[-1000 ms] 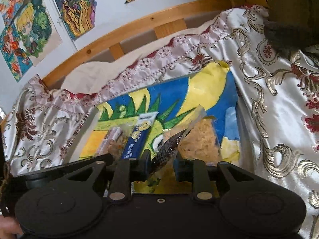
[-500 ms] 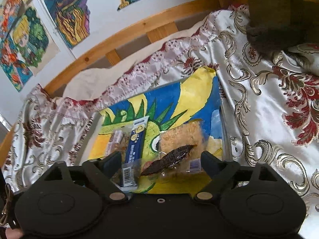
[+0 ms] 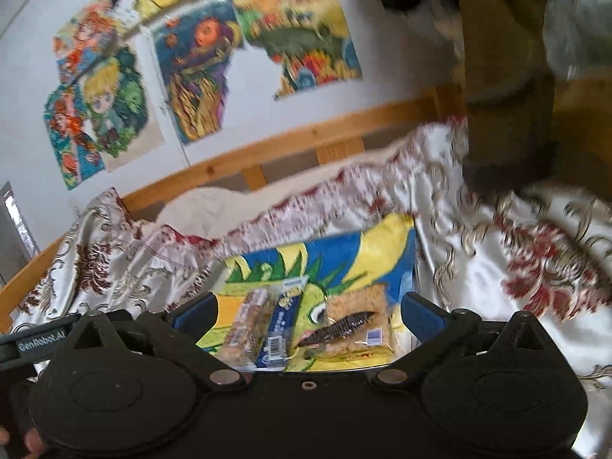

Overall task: Organize snacks
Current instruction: 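Carry both snacks into the grey tray and open both grippers, then lift both tools away from the tray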

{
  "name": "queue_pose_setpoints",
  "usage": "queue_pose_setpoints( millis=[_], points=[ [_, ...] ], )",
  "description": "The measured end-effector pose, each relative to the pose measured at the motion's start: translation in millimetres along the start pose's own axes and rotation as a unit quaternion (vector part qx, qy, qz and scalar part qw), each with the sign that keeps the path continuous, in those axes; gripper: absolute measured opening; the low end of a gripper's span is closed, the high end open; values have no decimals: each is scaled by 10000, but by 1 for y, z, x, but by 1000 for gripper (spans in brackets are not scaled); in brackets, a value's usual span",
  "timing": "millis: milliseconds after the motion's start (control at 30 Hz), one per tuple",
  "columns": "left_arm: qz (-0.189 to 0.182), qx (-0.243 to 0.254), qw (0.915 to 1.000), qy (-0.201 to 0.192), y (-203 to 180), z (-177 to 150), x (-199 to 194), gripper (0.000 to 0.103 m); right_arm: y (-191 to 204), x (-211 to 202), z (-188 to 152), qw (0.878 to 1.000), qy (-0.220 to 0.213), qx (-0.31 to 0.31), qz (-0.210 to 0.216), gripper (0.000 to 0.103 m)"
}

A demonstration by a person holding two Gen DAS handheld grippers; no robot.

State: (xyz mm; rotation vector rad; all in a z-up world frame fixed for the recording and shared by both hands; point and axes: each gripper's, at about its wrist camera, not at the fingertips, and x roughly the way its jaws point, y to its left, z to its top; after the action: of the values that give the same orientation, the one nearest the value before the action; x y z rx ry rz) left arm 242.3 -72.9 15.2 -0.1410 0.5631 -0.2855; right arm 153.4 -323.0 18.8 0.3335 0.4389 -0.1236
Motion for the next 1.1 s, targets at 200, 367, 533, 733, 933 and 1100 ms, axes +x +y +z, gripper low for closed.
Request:
queue_pose_setpoints(
  millis=[200, 367, 533, 733, 933, 1100],
  points=[
    [196, 23, 9992, -335, 14, -8, -55, 103, 17, -62, -27, 9962, -768, -404, -116, 102],
    [343, 248, 9980, -460, 20, -27, -96, 103, 28, -113, -59, 9938, -1008, -433, -192, 102],
    [434, 276, 9986, -139, 28, -53, -124, 103, 35, -149, -81, 9943, -998, -325, -199, 102],
    [442, 426, 9981, -43, 26, -69, -156, 103, 43, -180, -104, 9965, -727, -352, -231, 102],
    [587, 590, 9965, 101, 34, -92, -182, 103, 46, -208, -124, 9962, -631, -342, -494, 102],
    [581, 580, 9966, 49, 37, -103, -198, 103, 45, -221, -133, 9959, -607, -331, -584, 102]
  ],
)
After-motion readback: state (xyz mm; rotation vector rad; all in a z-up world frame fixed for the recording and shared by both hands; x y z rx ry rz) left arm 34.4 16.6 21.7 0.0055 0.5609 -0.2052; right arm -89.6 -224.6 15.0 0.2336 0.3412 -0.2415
